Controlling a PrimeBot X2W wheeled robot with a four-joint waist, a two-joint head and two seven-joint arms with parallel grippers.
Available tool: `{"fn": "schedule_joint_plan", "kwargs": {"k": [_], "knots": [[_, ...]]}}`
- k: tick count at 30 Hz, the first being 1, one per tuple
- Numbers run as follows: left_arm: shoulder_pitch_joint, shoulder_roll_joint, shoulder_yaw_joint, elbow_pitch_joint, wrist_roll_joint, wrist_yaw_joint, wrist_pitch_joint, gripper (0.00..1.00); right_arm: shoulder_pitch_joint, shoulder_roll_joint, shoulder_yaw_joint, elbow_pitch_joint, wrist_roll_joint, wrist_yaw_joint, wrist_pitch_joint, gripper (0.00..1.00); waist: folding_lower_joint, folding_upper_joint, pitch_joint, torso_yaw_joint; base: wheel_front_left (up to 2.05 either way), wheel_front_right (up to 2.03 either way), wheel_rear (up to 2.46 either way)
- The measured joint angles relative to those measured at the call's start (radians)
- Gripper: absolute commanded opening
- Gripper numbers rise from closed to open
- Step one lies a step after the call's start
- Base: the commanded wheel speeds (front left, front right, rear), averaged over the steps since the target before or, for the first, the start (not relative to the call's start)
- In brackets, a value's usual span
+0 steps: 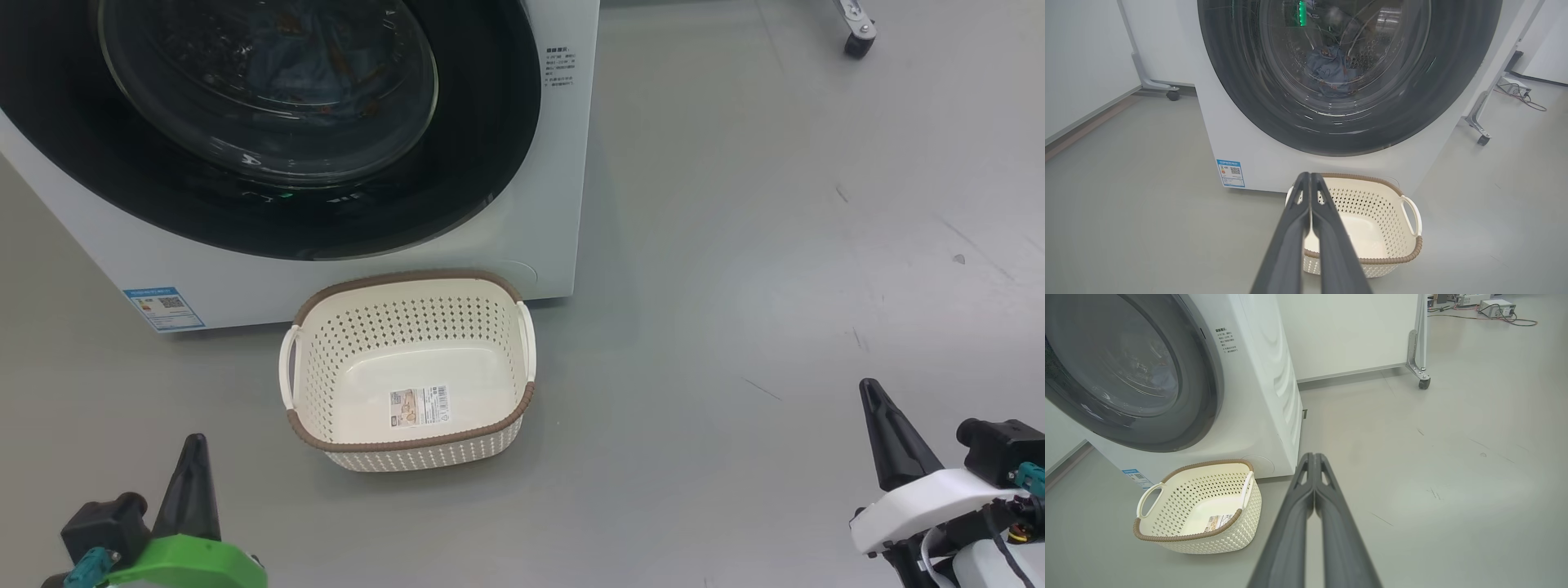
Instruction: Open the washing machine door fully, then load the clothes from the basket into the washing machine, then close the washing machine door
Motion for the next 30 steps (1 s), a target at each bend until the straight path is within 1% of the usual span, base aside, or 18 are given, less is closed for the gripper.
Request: {"fn": "schedule_joint_plan", "kwargs": {"k": [7,13,30], "knots": [[-0.001,0.000,0.015,0.006,-0.080,0.000,0.030,0.00,0.000,0.012,-0.012,-0.009,0.084,0.000,0.016,0.00,0.0000,0.0000,-0.008,0.003,0.00,0.00,0.00],[-0.001,-0.002,0.017,0.005,-0.184,0.000,0.056,0.00,0.000,0.021,-0.027,-0.013,0.168,0.000,0.039,0.00,0.0000,0.0001,-0.013,0.005,0.00,0.00,0.00],[-0.004,-0.009,0.036,-0.011,-0.371,0.000,0.119,0.00,-0.001,0.049,-0.071,-0.025,0.348,0.000,0.097,0.00,0.0000,0.0001,-0.026,0.012,0.00,0.00,0.00]]}}
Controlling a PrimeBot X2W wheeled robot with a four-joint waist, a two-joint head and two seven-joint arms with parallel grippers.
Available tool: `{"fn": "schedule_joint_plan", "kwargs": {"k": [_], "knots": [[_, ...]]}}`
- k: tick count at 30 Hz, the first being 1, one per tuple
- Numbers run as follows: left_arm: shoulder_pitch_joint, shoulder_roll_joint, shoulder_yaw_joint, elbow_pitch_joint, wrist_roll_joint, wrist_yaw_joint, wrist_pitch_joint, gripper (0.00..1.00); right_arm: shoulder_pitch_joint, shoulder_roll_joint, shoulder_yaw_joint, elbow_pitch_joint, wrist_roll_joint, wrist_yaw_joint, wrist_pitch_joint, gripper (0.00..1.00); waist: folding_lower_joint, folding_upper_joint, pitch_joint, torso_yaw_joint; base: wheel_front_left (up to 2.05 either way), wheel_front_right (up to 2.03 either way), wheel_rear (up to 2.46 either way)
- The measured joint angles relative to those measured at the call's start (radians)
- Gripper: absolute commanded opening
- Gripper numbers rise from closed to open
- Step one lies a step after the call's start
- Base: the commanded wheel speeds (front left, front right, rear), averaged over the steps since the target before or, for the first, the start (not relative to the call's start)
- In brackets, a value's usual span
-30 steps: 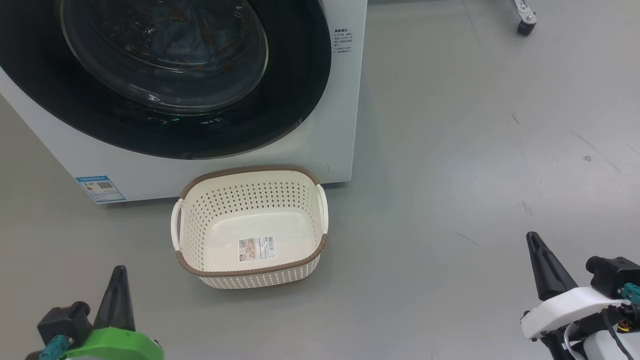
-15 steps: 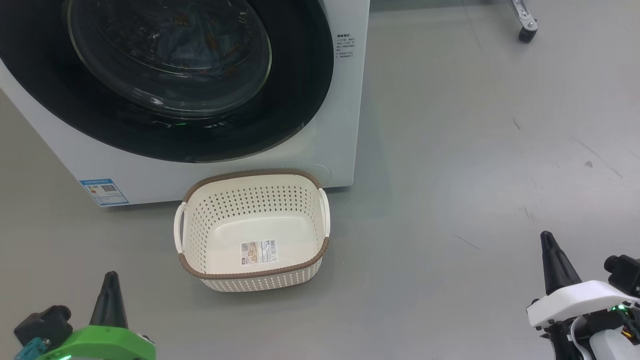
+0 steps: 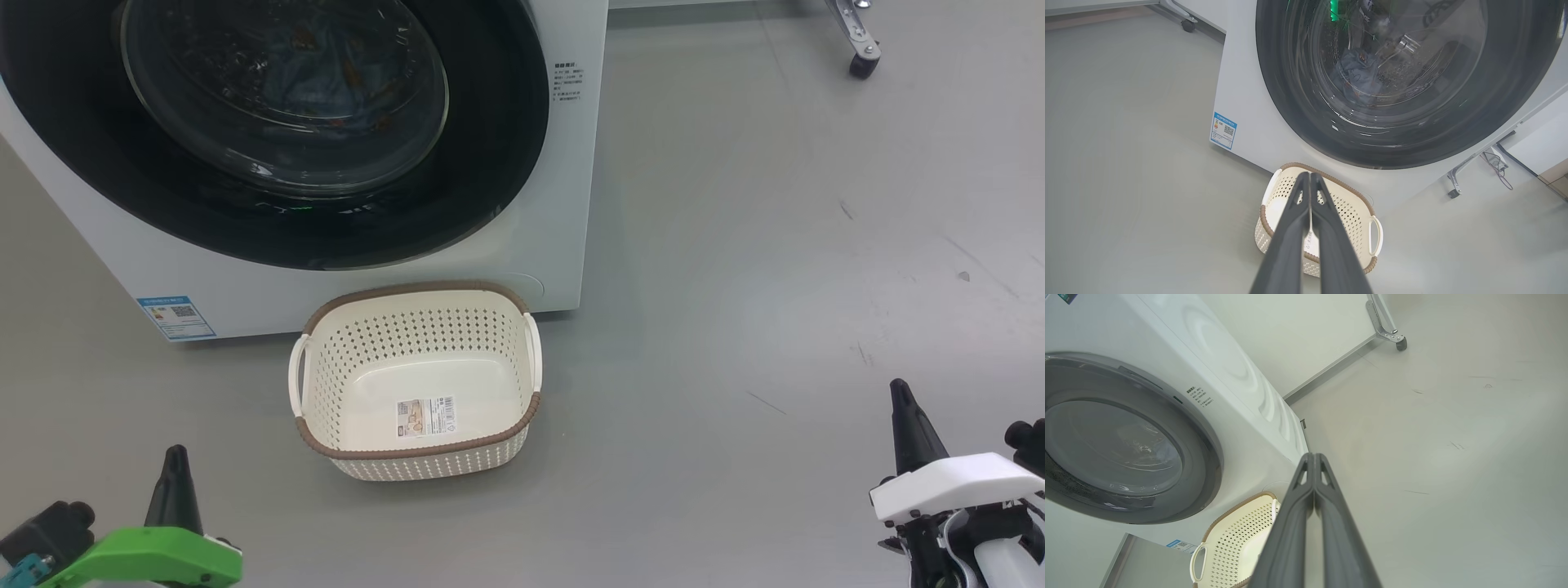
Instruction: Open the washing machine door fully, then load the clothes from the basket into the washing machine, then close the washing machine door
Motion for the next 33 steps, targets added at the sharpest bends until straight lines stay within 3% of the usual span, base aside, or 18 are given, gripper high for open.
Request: {"fn": "schedule_joint_plan", "kwargs": {"k": [33], "knots": [[-0.012,-0.015,0.032,-0.036,-0.396,0.000,0.121,0.00,-0.006,0.058,-0.082,-0.016,0.379,-0.001,0.113,0.00,0.0000,0.0000,-0.027,0.012,0.00,0.00,0.00]]}}
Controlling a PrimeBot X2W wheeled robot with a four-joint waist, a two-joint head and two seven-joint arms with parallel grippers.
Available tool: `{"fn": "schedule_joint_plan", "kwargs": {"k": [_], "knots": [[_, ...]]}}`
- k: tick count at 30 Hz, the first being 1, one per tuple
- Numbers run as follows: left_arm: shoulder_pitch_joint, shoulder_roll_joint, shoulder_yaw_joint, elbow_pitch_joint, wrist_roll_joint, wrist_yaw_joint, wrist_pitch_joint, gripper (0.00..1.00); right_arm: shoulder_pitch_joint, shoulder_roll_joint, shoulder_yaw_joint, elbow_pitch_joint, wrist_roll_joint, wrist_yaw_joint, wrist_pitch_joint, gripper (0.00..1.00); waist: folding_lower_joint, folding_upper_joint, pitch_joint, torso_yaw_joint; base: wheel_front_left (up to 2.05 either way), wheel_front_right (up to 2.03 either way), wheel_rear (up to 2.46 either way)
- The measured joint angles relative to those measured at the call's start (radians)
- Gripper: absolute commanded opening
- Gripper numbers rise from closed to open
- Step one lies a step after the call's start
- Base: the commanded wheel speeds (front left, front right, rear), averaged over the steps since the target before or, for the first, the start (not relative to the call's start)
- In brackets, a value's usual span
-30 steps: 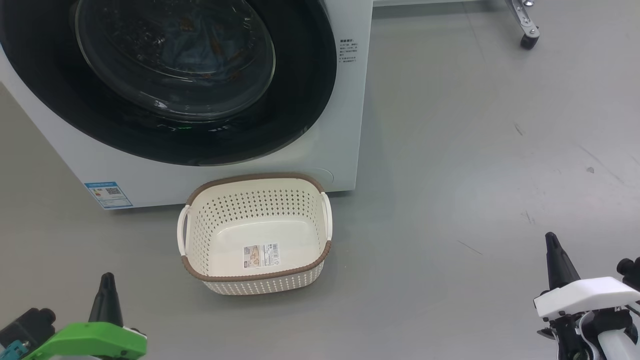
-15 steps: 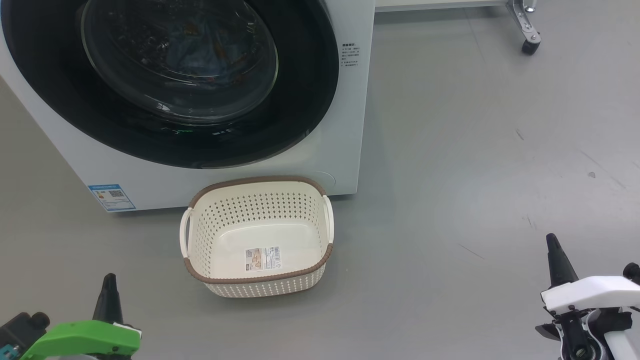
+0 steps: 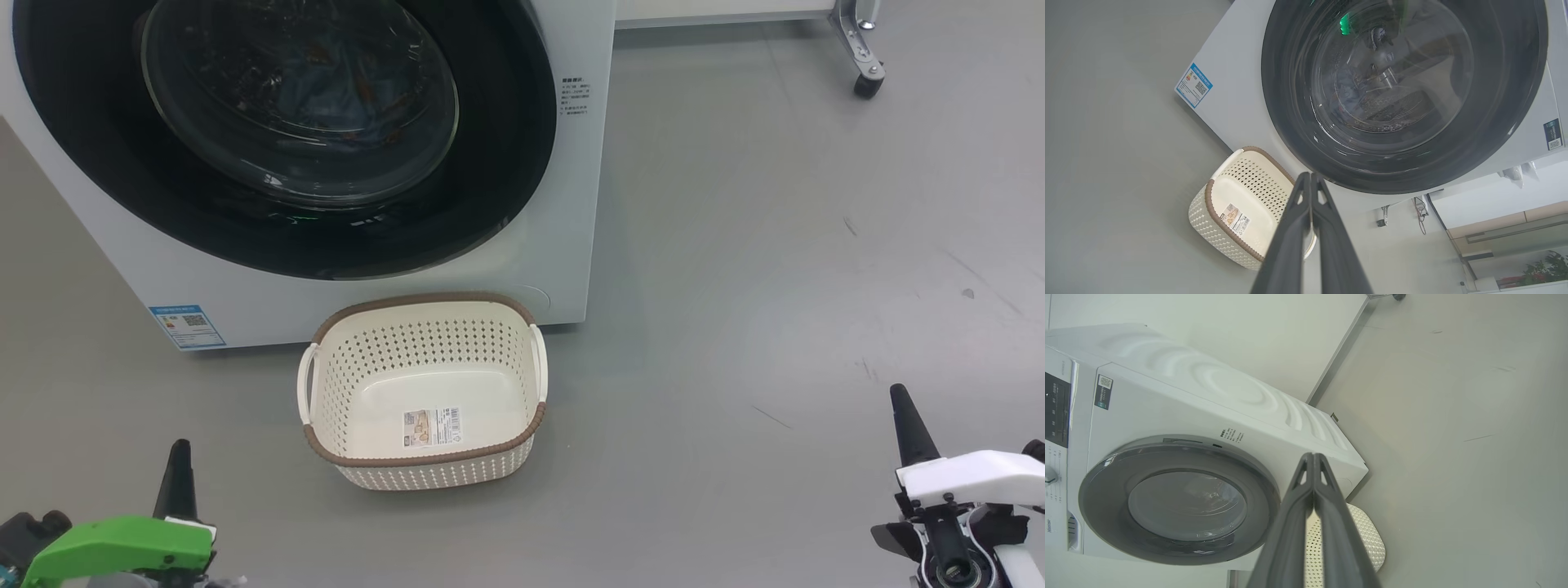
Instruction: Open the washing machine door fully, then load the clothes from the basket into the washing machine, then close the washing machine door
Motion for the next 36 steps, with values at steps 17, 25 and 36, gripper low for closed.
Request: {"fn": "schedule_joint_plan", "kwargs": {"k": [17,25,36], "knots": [[-0.004,-0.006,0.013,-0.016,-0.226,0.000,0.061,0.00,-0.011,0.031,-0.046,-0.007,0.207,0.000,0.057,0.00,0.0000,0.0000,-0.015,0.006,0.00,0.00,0.00],[-0.012,-0.008,0.021,-0.029,-0.315,0.000,0.087,0.00,-0.021,0.040,-0.065,-0.012,0.297,0.000,0.083,0.00,0.0000,0.0000,-0.021,0.009,0.00,0.00,0.00],[-0.017,-0.014,0.033,-0.037,-0.449,0.000,0.124,0.00,-0.021,0.064,-0.093,-0.016,0.421,0.000,0.118,0.00,0.0000,0.0000,-0.030,0.013,0.00,0.00,0.00]]}}
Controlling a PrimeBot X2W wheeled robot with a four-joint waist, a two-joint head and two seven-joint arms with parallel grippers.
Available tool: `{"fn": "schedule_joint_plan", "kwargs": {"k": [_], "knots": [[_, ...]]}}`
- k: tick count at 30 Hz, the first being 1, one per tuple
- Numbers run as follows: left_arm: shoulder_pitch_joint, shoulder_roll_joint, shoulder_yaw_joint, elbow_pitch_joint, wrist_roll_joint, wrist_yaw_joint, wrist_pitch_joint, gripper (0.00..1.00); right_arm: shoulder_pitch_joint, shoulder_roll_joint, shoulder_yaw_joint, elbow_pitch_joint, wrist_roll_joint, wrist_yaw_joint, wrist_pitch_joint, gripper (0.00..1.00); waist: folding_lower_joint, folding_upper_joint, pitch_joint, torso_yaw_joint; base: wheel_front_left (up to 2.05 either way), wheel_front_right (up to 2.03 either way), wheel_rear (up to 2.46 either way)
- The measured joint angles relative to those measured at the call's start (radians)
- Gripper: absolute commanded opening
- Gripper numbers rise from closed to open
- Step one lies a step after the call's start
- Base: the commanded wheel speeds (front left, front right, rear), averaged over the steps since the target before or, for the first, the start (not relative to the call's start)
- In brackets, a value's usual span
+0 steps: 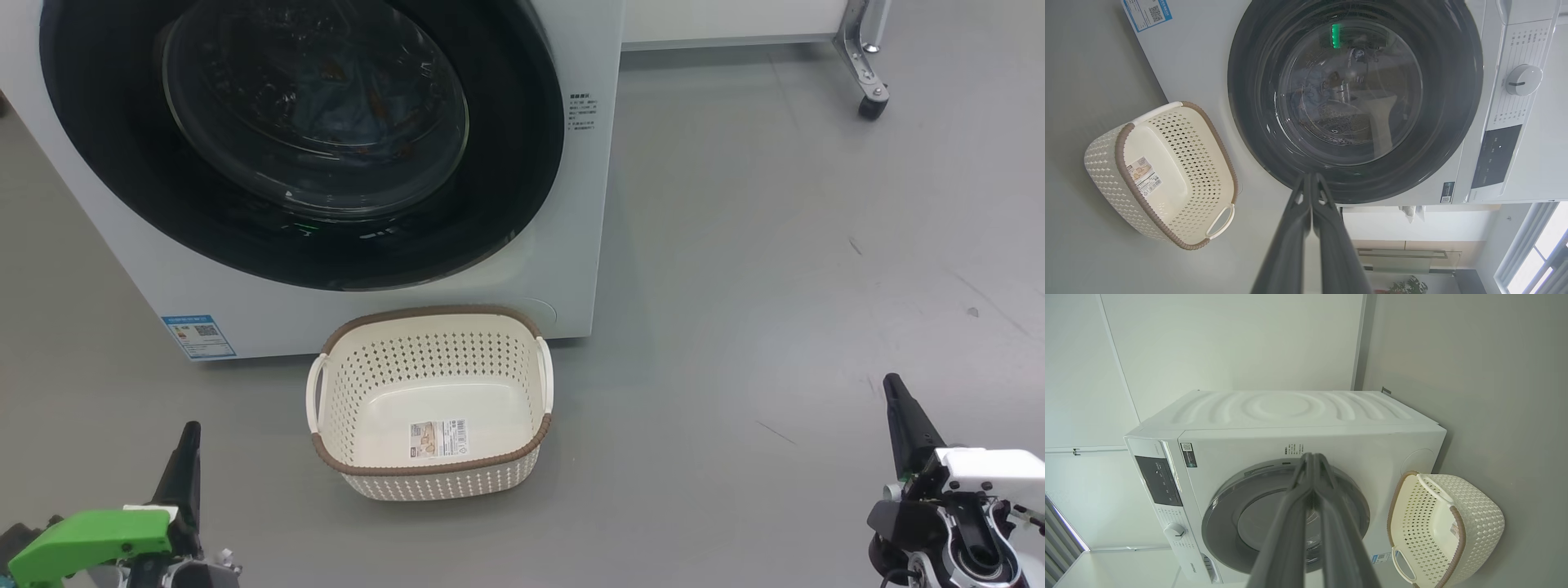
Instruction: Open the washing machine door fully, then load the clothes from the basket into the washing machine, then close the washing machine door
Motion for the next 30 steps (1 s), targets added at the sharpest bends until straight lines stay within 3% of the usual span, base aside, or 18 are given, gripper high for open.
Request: {"fn": "schedule_joint_plan", "kwargs": {"k": [30], "knots": [[-0.004,-0.002,0.000,-0.003,-0.020,0.000,0.000,0.00,-0.001,0.002,-0.003,0.000,0.006,0.000,0.004,0.00,0.0000,0.0000,0.000,0.000,0.00,0.00,0.00]]}}
